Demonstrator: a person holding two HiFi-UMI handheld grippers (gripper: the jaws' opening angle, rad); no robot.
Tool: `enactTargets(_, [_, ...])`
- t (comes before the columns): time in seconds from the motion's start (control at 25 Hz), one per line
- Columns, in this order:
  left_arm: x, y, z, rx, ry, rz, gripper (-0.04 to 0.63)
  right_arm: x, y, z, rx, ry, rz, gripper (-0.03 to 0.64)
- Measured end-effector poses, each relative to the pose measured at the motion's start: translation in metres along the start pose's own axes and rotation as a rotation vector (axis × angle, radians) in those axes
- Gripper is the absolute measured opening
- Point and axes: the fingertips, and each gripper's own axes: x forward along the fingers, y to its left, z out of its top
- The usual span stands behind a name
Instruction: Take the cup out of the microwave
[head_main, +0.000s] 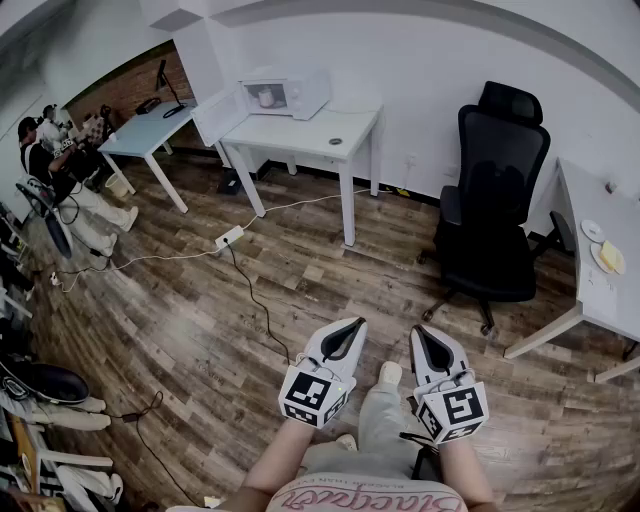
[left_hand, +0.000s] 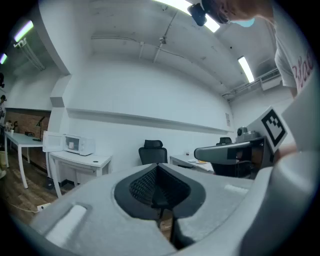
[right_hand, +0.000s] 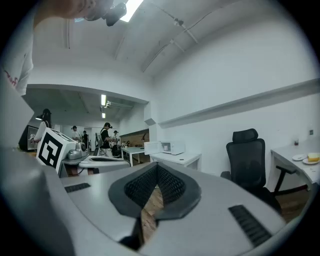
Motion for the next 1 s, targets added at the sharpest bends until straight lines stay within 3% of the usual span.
enactTargets(0.24, [-0.054,-0.021,0.013,0.001,-0.045,0.038,0.003,-0.04,0.051,0.008,-0.035,-0.03,0.026,0.012])
enactTargets(0.48, [-0.085,-0.014,0.019,-0.01,-0.07,0.096,0.003,-0.047,0.081,0.018,-0.065,-0.07,0.098,0.011])
enactTargets(0.8, [-0.067,0.013,0.032,-0.014,-0.094,0.142,0.003,-0.012,0.049,0.034,-0.062,-0.066,0.069,0.011])
enactTargets(1.0, [-0.039,0.037,0.043,-0.003,-0.1,0.168,0.003,0.025,0.031,0.049,-0.064,-0.091,0.108,0.012])
